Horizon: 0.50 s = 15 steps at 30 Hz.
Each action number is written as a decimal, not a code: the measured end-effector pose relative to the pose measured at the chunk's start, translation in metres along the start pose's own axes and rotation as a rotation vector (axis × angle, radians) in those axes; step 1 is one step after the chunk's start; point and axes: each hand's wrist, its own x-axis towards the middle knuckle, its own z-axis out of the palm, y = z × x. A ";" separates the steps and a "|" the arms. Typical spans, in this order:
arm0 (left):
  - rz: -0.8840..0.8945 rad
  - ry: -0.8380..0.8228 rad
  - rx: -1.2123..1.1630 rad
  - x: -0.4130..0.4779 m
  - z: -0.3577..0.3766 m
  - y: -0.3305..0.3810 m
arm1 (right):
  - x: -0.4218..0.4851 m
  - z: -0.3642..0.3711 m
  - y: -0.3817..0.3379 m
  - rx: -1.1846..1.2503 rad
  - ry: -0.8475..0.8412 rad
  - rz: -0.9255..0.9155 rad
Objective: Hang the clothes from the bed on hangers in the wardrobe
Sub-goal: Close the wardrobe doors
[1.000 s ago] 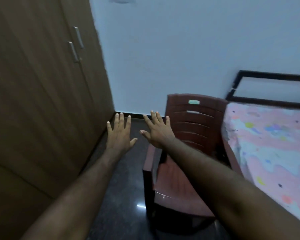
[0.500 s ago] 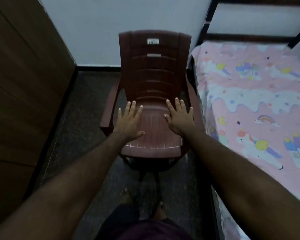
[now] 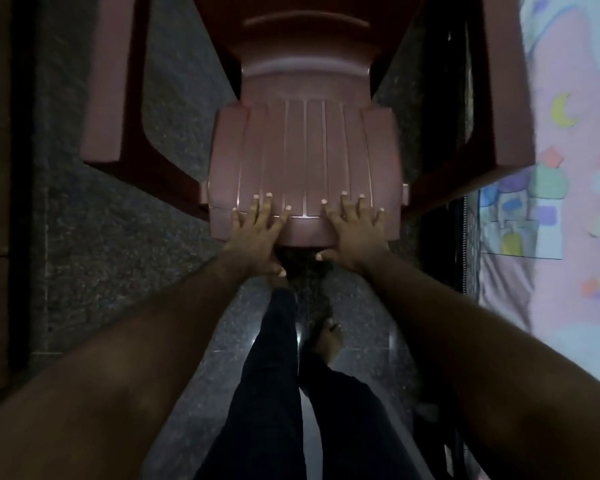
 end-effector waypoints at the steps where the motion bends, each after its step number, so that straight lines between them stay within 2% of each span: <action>1: 0.004 -0.003 0.008 0.004 0.006 -0.001 | 0.004 0.008 0.000 -0.007 0.000 -0.005; 3: 0.013 -0.002 0.049 0.024 0.020 -0.004 | 0.022 0.026 0.002 -0.033 -0.009 -0.013; 7: -0.013 0.106 0.071 0.051 0.027 -0.007 | 0.039 0.045 0.004 -0.097 0.067 -0.019; 11: 0.011 0.099 0.071 0.051 0.030 -0.017 | 0.037 0.046 0.005 -0.133 0.028 -0.007; 15: 0.054 0.187 0.109 0.092 0.003 -0.039 | 0.077 0.019 0.015 -0.129 0.065 -0.004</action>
